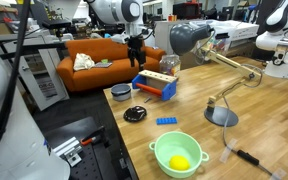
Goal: Remove the bolt from the hole
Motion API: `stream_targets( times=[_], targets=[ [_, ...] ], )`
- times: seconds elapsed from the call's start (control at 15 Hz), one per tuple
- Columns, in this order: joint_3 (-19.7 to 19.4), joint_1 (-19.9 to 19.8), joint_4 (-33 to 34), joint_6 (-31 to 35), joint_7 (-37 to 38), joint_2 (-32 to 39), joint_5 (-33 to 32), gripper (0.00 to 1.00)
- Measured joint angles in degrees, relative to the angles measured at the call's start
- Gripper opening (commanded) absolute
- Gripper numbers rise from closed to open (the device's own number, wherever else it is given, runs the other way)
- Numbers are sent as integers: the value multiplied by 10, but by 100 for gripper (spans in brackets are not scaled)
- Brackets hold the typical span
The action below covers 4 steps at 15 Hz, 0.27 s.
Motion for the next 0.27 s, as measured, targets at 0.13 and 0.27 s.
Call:
stream_targets(
  times=[0.13,0.27],
  targets=[
    [2,0,-5,-1,0,-13,0,100],
    [2,-1,-4,1,0,-2,0,100]
  ],
)
